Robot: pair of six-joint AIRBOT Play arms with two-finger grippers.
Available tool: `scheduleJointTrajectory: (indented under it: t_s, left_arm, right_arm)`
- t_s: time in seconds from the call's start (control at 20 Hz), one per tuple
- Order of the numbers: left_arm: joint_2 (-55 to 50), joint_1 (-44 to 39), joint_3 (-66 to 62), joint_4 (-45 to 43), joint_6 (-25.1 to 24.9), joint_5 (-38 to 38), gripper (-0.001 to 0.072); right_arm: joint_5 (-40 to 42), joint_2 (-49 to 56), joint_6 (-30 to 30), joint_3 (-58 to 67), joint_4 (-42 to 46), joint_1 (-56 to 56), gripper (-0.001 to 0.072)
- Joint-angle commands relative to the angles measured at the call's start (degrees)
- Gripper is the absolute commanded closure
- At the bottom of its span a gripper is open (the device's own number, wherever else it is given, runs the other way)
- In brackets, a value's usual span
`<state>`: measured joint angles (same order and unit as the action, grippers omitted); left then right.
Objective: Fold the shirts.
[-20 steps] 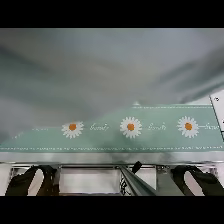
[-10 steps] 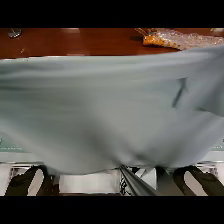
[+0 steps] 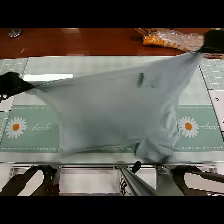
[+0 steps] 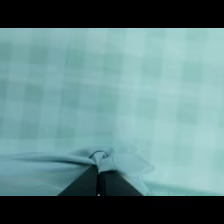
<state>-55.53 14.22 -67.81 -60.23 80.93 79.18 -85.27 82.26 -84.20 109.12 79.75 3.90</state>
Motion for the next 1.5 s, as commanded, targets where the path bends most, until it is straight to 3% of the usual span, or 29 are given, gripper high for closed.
scheduleJointTrajectory:
  t_s: [0.0,0.15,0.35,0.65,0.9,1.1,1.25,1.45]
  left_arm:
    - [-14.03,-2.4,1.84,6.25,-5.79,-13.11,0.0688]
    - [-22.56,-4.42,-1.9,8.39,-10.43,-20.39,0.0688]
    - [-28.65,-6.34,-6.49,8.44,-10.4,-32.63,0.0688]
    - [-34.62,-7.58,-7.39,8.41,-10.4,-37.55,0.0688]
    - [-38.71,-7.8,-7.39,7.43,-10.45,-29.83,0.0687]
    - [-38.6,-6.6,-9.18,3.65,-12.98,-15.17,0.0687]
    - [-38.6,-5.66,-11.63,3.69,-12.24,-3.63,0.0687]
    - [-38.75,-5.66,-11.98,3.65,-12.22,2.4,0.0687]
  right_arm:
    - [14.97,9.4,0.22,-0.22,0.04,-2.64,0.0685]
    - [24.06,13.73,-0.28,-0.22,0.17,-2.45,0.0685]
    - [31.71,19.23,0.39,-0.22,0.76,-2.16,0.0685]
    - [38.47,24.92,0.15,-0.22,0.74,-2.16,0.0685]
    - [29.35,27.76,-0.13,-0.22,2.23,-2.16,0.0685]
    - [18.78,24.81,5.07,0.2,6.4,-2.16,0.0685]
    - [9.16,22.97,2.32,0.2,5.27,-1.55,0.0685]
    - [-1.51,22.99,2.32,0.02,5.31,-1.51,0.0685]
